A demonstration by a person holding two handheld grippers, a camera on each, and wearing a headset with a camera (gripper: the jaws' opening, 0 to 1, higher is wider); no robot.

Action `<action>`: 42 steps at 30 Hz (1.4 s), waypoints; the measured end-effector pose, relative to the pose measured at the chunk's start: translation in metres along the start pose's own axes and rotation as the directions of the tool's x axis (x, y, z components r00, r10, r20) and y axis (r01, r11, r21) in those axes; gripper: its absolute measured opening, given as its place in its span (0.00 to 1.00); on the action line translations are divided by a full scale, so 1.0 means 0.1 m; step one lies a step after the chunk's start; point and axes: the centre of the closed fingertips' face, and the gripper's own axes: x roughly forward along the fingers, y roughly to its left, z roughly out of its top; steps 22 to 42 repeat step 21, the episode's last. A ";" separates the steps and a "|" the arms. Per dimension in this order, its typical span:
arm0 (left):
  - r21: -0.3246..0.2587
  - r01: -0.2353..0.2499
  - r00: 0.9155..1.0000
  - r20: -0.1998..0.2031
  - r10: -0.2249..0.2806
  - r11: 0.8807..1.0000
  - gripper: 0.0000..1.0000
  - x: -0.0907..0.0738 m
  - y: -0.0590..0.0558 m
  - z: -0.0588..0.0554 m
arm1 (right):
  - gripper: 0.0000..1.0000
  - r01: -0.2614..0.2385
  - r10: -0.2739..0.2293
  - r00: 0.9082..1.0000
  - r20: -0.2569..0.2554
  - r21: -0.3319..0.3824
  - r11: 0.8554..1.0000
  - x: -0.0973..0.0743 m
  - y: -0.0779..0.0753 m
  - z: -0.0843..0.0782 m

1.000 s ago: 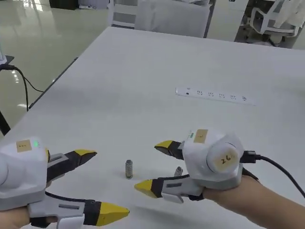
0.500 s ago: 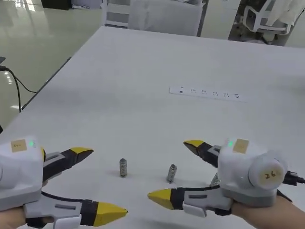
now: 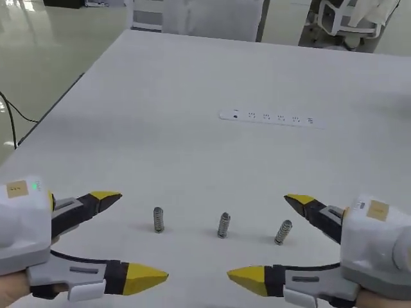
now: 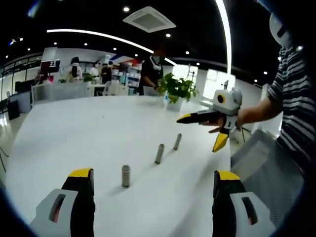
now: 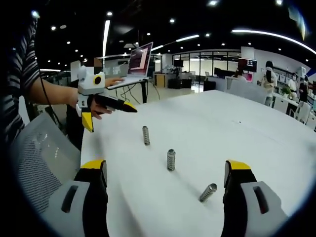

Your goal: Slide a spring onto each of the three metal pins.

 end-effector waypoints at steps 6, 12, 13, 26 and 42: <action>0.004 -0.003 1.000 -0.008 0.003 1.000 0.98 -0.03 -0.01 -0.04 | 0.99 0.035 -0.034 0.999 -0.036 0.031 0.999 -0.27 -0.12 -0.23; 0.007 -0.009 1.000 -0.024 0.009 1.000 0.98 -0.07 -0.01 -0.09 | 0.99 0.070 -0.068 0.997 -0.041 0.059 0.996 -0.44 -0.21 -0.32; 0.004 -0.010 1.000 -0.024 0.010 1.000 0.98 -0.07 -0.01 -0.10 | 0.99 0.072 -0.069 0.997 -0.044 0.058 0.996 -0.46 -0.20 -0.34; 0.003 -0.020 0.999 -0.032 0.020 1.000 0.98 -0.14 -0.01 -0.13 | 0.99 0.078 -0.075 0.996 -0.048 0.063 0.995 -0.51 -0.20 -0.37; 0.003 -0.020 0.999 -0.032 0.020 1.000 0.98 -0.14 -0.01 -0.13 | 0.99 0.078 -0.075 0.996 -0.048 0.063 0.995 -0.51 -0.20 -0.37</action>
